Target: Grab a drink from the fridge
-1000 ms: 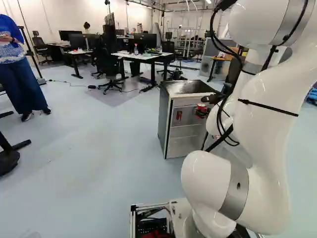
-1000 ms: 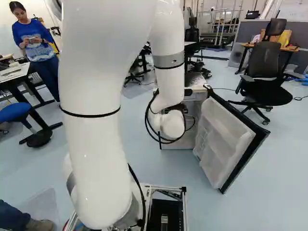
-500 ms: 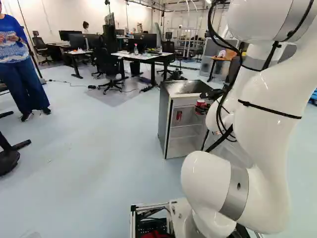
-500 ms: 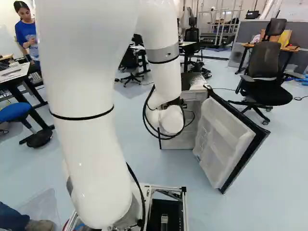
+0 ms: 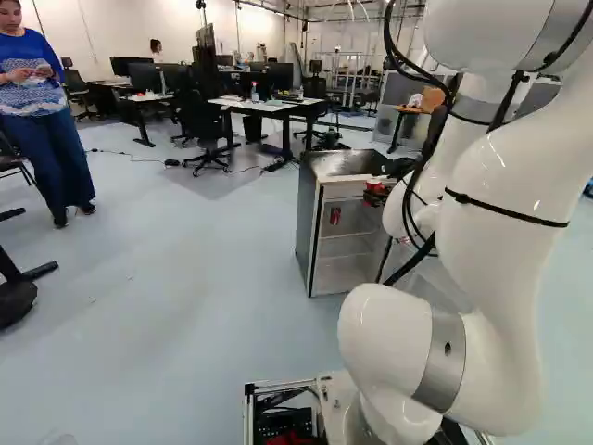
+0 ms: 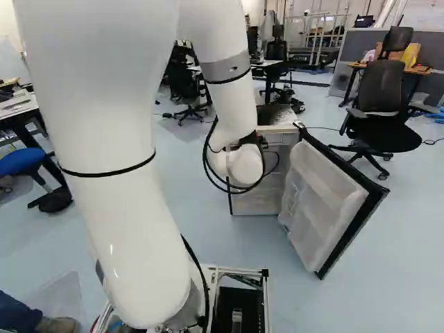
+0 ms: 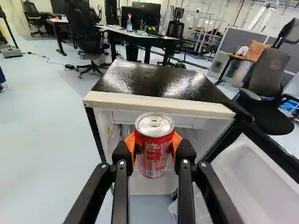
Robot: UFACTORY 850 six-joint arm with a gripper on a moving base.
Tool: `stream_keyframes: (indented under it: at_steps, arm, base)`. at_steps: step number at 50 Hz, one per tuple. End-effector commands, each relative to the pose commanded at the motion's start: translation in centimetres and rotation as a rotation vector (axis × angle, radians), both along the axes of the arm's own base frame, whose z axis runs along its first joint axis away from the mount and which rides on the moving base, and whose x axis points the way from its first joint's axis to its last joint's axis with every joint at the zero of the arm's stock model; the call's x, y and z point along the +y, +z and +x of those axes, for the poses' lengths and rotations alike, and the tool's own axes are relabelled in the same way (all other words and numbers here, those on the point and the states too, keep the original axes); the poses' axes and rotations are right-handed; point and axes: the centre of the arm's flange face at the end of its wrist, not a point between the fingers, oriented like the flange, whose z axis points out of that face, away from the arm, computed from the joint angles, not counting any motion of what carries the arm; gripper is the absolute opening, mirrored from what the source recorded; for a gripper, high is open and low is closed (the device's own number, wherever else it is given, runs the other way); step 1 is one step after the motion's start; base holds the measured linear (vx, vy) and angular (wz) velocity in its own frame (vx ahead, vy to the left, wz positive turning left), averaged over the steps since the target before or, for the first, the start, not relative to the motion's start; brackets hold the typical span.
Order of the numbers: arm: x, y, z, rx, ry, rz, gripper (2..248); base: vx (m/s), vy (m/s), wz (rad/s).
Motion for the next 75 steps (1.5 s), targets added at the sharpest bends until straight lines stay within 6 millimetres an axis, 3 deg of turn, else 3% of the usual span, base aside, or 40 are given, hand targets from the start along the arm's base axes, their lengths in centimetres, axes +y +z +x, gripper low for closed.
stream_keyframes:
  at_steps: [35, 75]
  arm:
    - [0.7, 3.4, 2.1, -0.049, -0.020, -0.032, 97]
    - [1.4, 3.6, 6.3, -0.050, -0.014, -0.023, 97]
  base:
    - [0.000, 0.000, 0.000]
    - [0.000, 0.000, 0.000]
